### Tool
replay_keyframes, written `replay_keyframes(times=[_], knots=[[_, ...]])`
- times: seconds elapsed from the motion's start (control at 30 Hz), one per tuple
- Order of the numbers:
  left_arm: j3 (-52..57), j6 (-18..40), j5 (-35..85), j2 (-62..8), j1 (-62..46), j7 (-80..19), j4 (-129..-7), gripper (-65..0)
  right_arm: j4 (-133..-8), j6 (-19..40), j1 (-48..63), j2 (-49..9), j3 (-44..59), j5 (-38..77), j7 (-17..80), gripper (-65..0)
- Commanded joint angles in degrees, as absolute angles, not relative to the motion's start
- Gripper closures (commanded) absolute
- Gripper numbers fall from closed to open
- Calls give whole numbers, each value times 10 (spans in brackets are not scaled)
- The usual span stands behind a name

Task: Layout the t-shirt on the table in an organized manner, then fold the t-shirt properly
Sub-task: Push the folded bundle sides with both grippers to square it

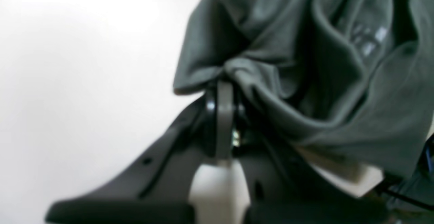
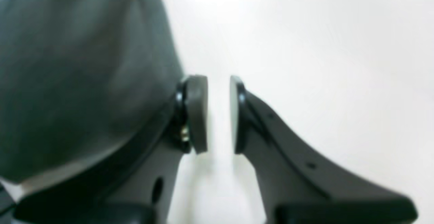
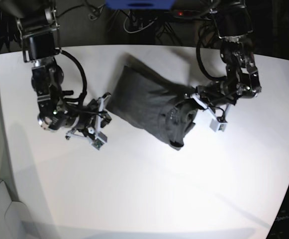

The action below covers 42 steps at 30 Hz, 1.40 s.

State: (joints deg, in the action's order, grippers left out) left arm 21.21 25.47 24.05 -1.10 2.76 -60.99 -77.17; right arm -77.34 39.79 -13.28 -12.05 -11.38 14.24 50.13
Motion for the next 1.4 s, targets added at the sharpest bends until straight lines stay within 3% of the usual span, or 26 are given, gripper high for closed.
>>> replay_keyframes(times=[0.0, 0.3, 0.53, 0.83, 1.37], knots=[[211, 248, 218, -13, 38, -617, -765, -4, -771, 400, -149, -124, -112, 149, 485, -100], [211, 248, 218, -11, 104, -566, -682, -4, -743, 400, -131, -131, -114, 150, 473, -100], [205, 248, 218, 14, 138, -492, -605, -4, -836, 400, -44, -100, -115, 150, 477, -100], [122, 248, 223, 36, 180, -420, -550, -4, -901, 400, 22, -76, -115, 150, 478, -100], [142, 248, 249, 8, 163, -469, -647, -4, -902, 400, 0, -115, -110, 149, 477, -99]])
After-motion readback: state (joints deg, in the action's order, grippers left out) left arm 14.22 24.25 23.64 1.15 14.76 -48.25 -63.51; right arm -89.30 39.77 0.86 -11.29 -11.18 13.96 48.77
